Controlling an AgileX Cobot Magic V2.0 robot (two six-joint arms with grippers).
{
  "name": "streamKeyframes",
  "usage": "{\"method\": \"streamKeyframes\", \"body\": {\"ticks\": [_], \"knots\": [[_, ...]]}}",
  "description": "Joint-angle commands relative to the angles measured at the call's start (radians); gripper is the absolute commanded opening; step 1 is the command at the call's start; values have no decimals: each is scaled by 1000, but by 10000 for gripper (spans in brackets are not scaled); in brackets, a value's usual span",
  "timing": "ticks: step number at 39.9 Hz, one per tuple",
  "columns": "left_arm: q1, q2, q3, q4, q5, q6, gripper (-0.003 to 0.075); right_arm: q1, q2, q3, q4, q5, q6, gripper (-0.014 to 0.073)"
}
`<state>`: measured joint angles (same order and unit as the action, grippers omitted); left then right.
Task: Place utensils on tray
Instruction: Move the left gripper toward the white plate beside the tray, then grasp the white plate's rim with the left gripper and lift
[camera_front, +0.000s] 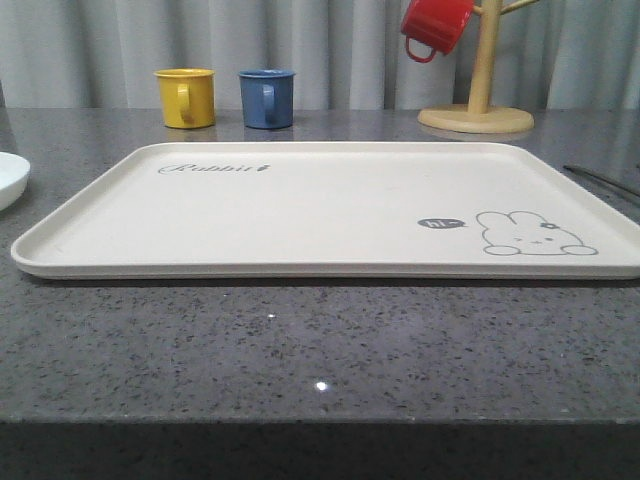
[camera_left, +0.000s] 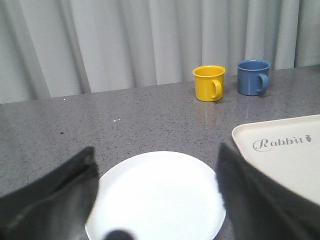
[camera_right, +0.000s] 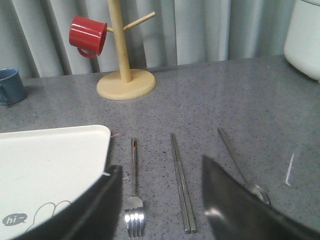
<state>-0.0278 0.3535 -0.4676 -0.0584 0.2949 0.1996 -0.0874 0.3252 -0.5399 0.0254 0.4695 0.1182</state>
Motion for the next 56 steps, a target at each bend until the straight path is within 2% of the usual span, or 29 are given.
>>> {"method": "streamKeyframes", "body": {"ticks": [1, 3, 12, 16, 21, 24, 29, 34, 42, 48, 56], "knots": [[2, 15, -31, -1, -84, -8, 661, -6, 14, -35, -1, -69, -7, 618], [2, 15, -31, -1, -84, -8, 662, -6, 14, -35, -1, -70, -7, 642], [2, 66, -62, -1, -61, -8, 661, -6, 14, -35, -1, -68, -7, 642], [2, 211, -158, -1, 51, -8, 661, -6, 14, -35, -1, -68, -7, 642], [-5, 424, -316, -1, 284, 9, 661, -6, 14, -35, -1, -68, -7, 642], [-43, 559, -419, -9, 422, 32, 661, -6, 14, -35, -1, -68, -7, 642], [-111, 737, -534, 1, 533, 35, 661, -6, 14, -35, -1, -68, -7, 642], [-169, 906, -625, 76, 648, 36, 661, -6, 14, -35, -1, -68, -7, 642], [-174, 1077, -687, 91, 714, 36, 658, -6, 14, -35, -1, -68, -7, 642], [-174, 1145, -687, 91, 715, 36, 575, -6, 14, -35, -1, -68, -7, 642], [-174, 1171, -687, 91, 695, 36, 384, -6, 14, -35, -1, -68, -7, 642]]}}
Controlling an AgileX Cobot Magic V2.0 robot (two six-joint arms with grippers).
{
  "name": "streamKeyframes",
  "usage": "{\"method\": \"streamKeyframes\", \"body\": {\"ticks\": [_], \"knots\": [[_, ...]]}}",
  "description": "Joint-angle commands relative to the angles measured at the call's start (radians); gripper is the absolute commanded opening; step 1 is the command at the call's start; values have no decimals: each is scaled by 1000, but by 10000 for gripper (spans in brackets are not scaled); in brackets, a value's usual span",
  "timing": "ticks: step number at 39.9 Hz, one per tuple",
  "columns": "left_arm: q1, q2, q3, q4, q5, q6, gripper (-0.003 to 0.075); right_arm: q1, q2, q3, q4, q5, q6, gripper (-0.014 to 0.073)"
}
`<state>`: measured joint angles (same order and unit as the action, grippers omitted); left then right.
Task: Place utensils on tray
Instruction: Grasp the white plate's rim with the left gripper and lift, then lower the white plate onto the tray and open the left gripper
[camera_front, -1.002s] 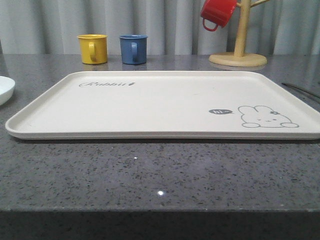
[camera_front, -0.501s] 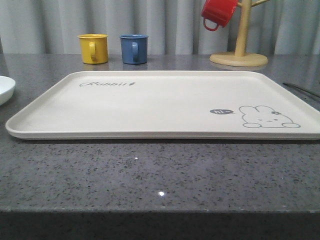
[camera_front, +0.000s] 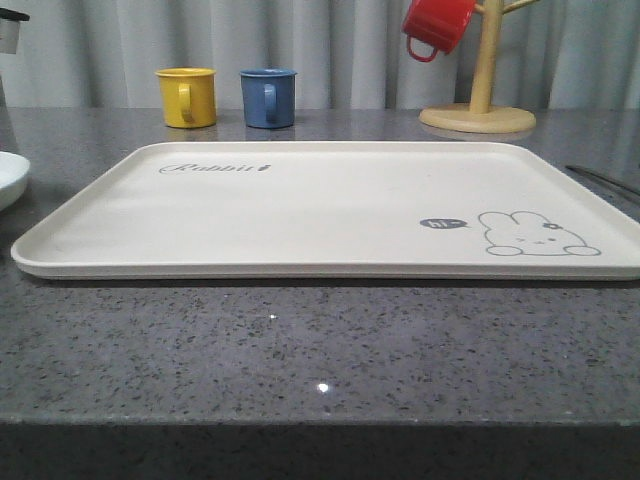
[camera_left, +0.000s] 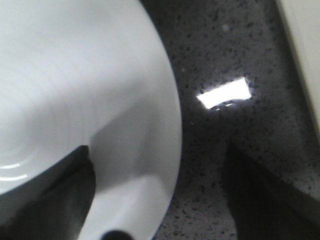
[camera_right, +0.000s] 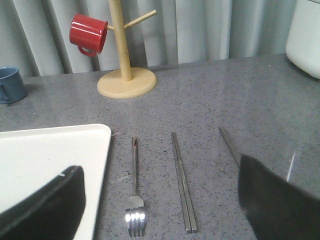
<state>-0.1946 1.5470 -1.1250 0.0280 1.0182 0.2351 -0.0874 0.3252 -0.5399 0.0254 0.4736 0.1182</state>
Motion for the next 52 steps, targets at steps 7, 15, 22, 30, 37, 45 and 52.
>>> {"method": "streamKeyframes", "body": {"ticks": [7, 15, 22, 30, 37, 45, 52], "knots": [[-8, -13, -30, 5, -35, 1, 247, -6, 14, -35, -1, -72, -7, 642], [-8, -13, -30, 5, -18, 1, 10, -6, 14, -35, -1, -72, -7, 642], [-8, -33, -43, 7, -4, 1, -18, -6, 14, -35, -1, -72, -7, 642], [-36, -100, -159, 40, 59, -7, -19, -6, 14, -35, -1, -72, -7, 642], [-149, -102, -295, 95, 135, -16, -19, -6, 14, -35, -1, -72, -7, 642], [-311, -75, -435, 100, 153, -69, -19, -6, 14, -35, -1, -72, -7, 642], [-465, 18, -576, 126, 203, -85, -19, -6, 14, -35, -1, -72, -7, 642]]}}
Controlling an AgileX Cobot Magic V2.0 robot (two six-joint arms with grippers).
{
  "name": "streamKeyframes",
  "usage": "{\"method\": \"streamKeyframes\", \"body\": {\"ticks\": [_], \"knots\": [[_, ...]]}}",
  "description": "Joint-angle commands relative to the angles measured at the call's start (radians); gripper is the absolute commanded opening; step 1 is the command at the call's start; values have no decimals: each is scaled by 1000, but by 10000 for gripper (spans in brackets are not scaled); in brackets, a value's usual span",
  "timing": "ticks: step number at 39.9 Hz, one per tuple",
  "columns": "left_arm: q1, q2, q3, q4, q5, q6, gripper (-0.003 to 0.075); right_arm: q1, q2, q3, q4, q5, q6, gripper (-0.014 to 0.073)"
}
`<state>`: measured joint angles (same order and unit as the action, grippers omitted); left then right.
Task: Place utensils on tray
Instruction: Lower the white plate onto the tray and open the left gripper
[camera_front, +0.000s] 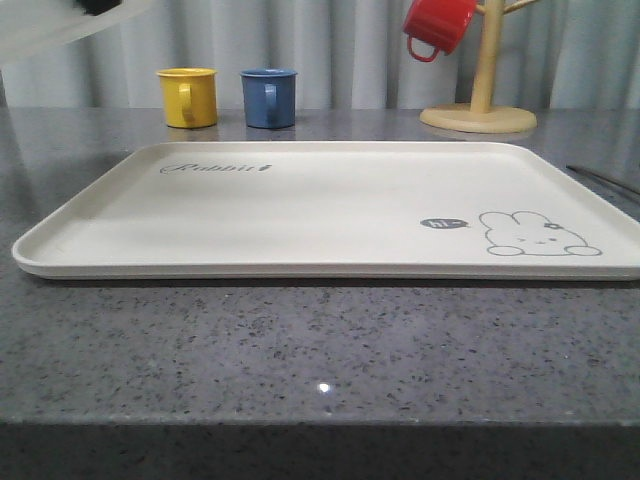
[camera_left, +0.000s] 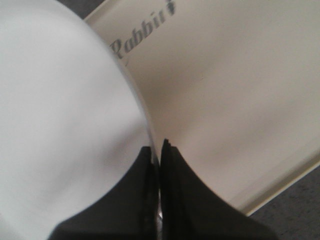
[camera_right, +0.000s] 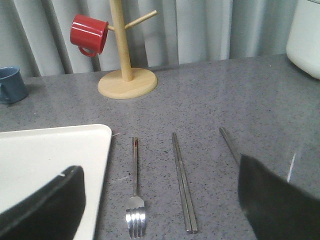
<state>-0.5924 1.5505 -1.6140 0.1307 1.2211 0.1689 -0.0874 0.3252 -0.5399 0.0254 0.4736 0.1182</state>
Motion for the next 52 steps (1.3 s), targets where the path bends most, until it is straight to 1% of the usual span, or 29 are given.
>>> {"method": "streamKeyframes", "body": {"ticks": [1, 4, 8, 14, 23, 34, 46, 49, 52], "knots": [[-77, 29, -103, 24, 7, -18, -19, -6, 14, -35, -1, -72, -7, 642], [-124, 79, -153, 20, 48, -18, -19, -6, 14, -35, -1, -72, -7, 642], [-173, 134, -176, -7, 47, -18, -19, -6, 14, -35, -1, -72, -7, 642], [-211, 195, -175, -65, 49, -18, -19, -6, 14, -35, -1, -72, -7, 642], [-210, 239, -173, -65, 49, -21, -18, -6, 14, -35, -1, -72, -7, 642], [-194, 255, -101, -65, 49, -21, -18, -6, 14, -35, -1, -72, -7, 642], [-177, 278, -93, -78, 47, -21, -15, -6, 14, -35, -1, -72, -7, 642], [-177, 279, -93, -86, 43, -21, 4, -6, 14, -35, -1, -72, -7, 642], [-177, 279, -93, -97, 40, -21, 39, -6, 14, -35, -1, -72, -7, 642]]}}
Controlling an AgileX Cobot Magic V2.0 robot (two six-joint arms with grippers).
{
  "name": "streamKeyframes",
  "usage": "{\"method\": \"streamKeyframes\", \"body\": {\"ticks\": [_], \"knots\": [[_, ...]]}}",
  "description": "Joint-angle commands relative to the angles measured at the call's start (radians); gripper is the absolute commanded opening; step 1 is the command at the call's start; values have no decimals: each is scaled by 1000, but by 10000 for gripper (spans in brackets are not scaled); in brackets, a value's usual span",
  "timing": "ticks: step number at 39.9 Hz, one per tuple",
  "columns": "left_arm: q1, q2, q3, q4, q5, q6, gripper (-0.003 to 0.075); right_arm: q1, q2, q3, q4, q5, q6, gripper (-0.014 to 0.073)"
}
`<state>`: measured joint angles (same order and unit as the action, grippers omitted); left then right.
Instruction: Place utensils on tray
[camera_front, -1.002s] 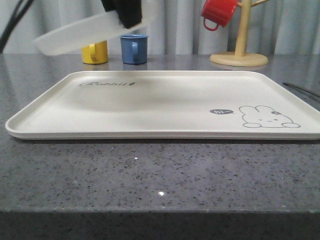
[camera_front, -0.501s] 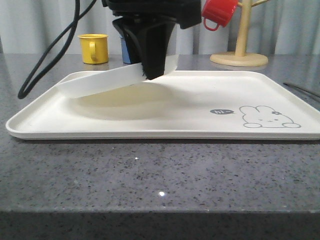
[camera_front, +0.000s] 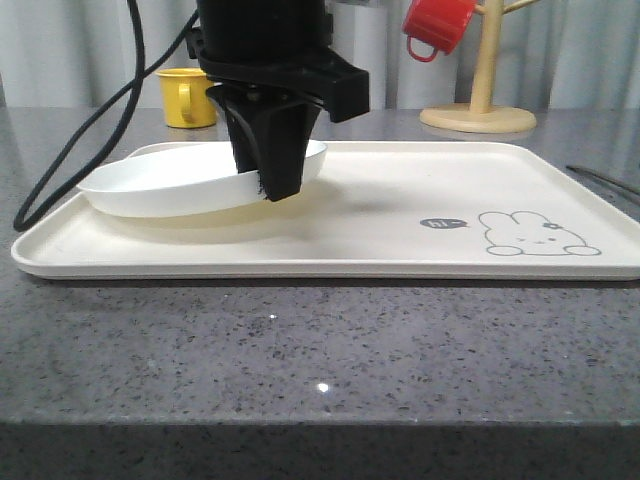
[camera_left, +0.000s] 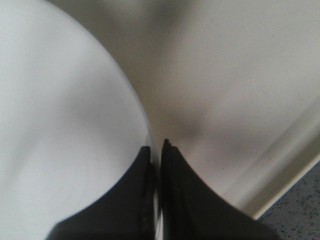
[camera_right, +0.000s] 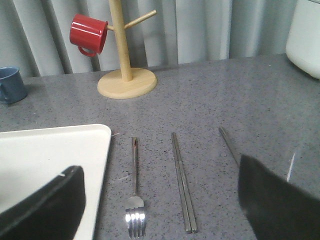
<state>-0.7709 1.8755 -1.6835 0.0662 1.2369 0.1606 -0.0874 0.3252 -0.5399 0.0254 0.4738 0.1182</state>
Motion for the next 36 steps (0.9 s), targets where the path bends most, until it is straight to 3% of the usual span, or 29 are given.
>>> {"method": "streamKeyframes", "body": {"ticks": [1, 20, 26, 31, 36], "knots": [[1, -46, -23, -34, 25, -12, 50, -6, 14, -35, -1, -73, -7, 642], [1, -68, -76, -51, 34, -12, 270, -6, 14, -35, -1, -73, -7, 642], [5, -134, -118, -37, 34, -6, 226, -6, 14, -35, -1, -73, -7, 642], [48, -203, -112, -9, 34, 14, 97, -6, 14, -35, -1, -73, -7, 642], [156, -275, -79, -6, 34, 14, -19, -6, 14, -35, -1, -73, -7, 642]]}}
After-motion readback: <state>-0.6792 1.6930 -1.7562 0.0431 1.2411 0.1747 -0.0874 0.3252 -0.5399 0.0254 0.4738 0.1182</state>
